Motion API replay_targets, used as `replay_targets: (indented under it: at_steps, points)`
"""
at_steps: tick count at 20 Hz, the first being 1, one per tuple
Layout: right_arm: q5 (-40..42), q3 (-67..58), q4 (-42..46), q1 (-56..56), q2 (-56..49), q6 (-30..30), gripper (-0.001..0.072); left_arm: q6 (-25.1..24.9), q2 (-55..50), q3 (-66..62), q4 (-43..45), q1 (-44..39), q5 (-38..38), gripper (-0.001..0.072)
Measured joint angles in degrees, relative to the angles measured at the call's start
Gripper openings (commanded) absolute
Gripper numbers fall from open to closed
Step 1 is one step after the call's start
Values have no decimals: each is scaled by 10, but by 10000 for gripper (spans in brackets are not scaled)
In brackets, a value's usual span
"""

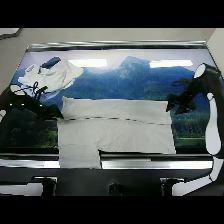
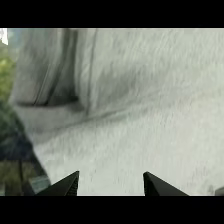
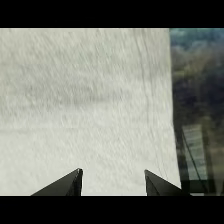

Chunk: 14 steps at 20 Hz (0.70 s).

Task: Fold the shirts.

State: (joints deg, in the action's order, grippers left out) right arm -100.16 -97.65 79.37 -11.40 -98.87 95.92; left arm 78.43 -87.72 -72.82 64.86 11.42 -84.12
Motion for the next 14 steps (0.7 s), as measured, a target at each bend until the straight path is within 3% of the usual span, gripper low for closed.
replay_targets:
  at_steps: [4, 9, 13, 14]
  points:
    - [-16, 69, 7, -52, 85, -9, 501, -5, 89, 124, 0, 49, -17, 488]
    - [23, 216, 8, -77, 184, -19, 500, -35, 233, 378, -5, 80, 37, 486]
    - [35, 271, 8, -82, 219, -24, 501, -50, 284, 453, -22, 84, 61, 482]
    - [38, 277, 8, -82, 223, -24, 501, -52, 289, 462, -27, 85, 62, 451]
